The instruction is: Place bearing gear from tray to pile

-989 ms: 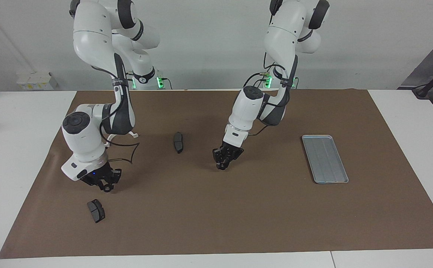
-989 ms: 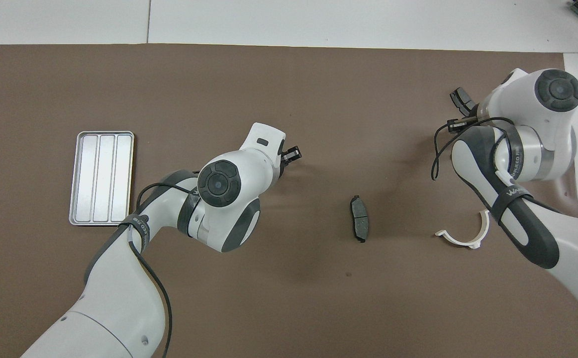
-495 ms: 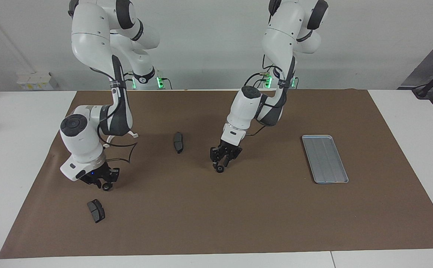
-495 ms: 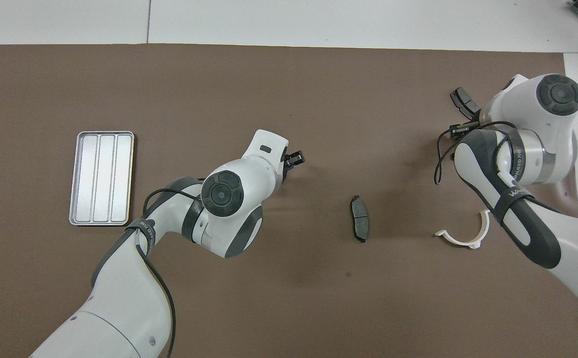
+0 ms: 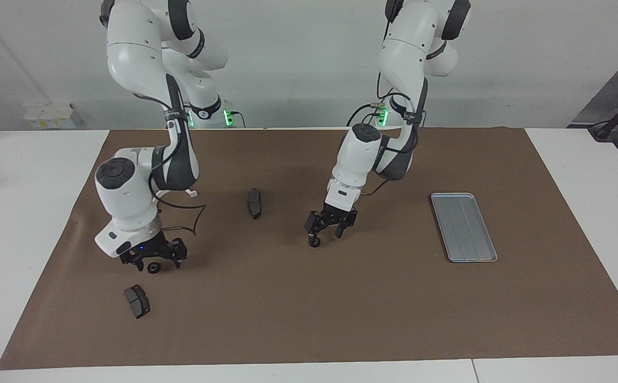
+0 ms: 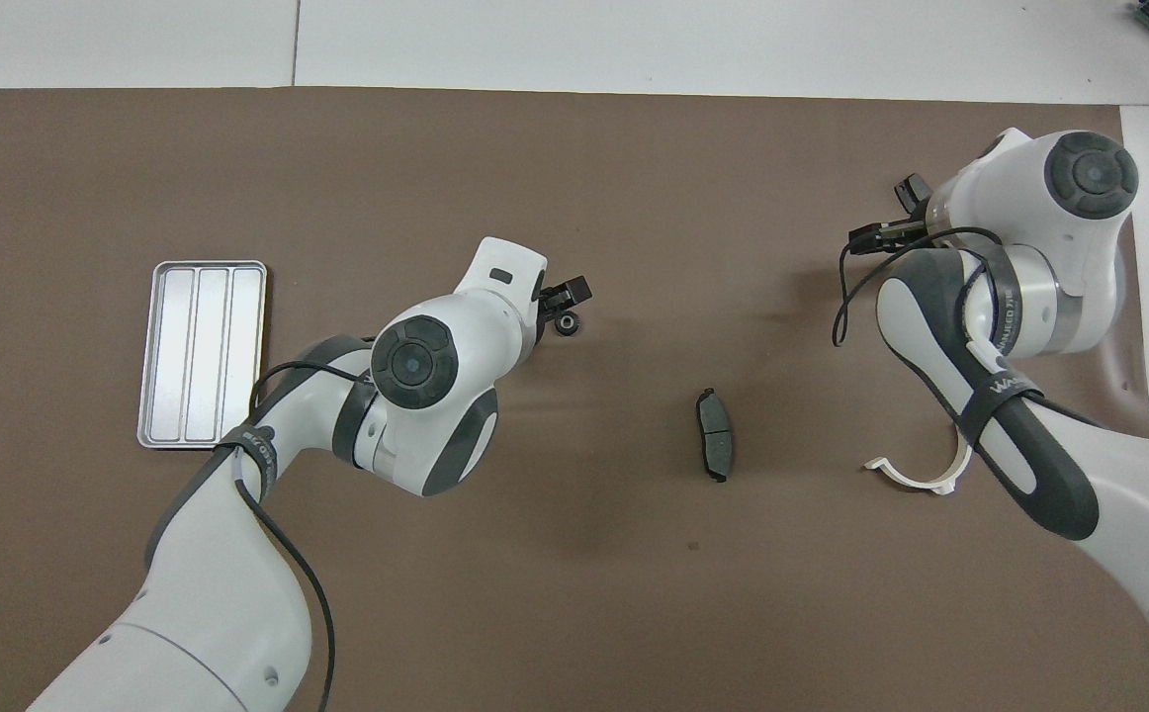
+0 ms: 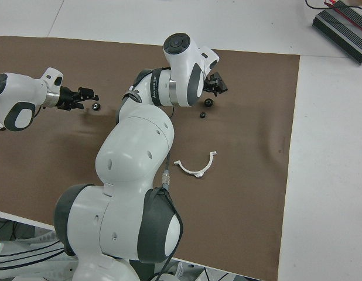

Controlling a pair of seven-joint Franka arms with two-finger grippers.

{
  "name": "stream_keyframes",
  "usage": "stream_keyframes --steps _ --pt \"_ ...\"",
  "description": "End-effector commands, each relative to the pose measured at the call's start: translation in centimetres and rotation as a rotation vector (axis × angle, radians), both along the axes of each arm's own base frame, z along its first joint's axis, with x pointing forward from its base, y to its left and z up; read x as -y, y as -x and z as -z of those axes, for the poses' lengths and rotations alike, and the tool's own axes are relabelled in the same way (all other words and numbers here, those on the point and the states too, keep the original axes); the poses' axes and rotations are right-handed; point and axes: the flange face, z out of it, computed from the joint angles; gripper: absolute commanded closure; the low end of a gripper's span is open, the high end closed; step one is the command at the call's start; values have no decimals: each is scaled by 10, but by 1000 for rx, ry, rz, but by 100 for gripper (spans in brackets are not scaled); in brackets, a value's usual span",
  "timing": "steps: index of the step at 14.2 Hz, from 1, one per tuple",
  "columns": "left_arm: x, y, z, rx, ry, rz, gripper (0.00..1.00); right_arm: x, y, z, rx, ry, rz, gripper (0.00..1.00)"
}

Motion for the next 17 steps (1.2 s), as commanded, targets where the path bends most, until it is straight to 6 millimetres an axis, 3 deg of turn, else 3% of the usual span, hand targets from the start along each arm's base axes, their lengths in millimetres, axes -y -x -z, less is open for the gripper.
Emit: stream_keyframes --steps 1,6,8,10,11,13,17 --pt "-60 -9 -64 -20 -88 58 0 -78 -3 -17 73 -67 51 0" --pt "-150 -27 -97 -44 -155 107 0 -226 27 -23 170 -163 22 0" --pt "-193 -34 -100 -73 -165 144 0 -292 50 -3 177 -199 -1 0" --pt "-239 -41 -100 -88 -163 196 0 -334 63 4 178 -225 1 0" --pt "-262 -42 -101 -97 -173 220 0 -344 69 6 176 -225 -8 0" --pt "-303 -43 -102 -106 -195 277 0 -363 81 26 148 -218 -17 1" --pt "-387 -29 -127 -97 -244 433 0 -361 89 48 121 -171 -41 6"
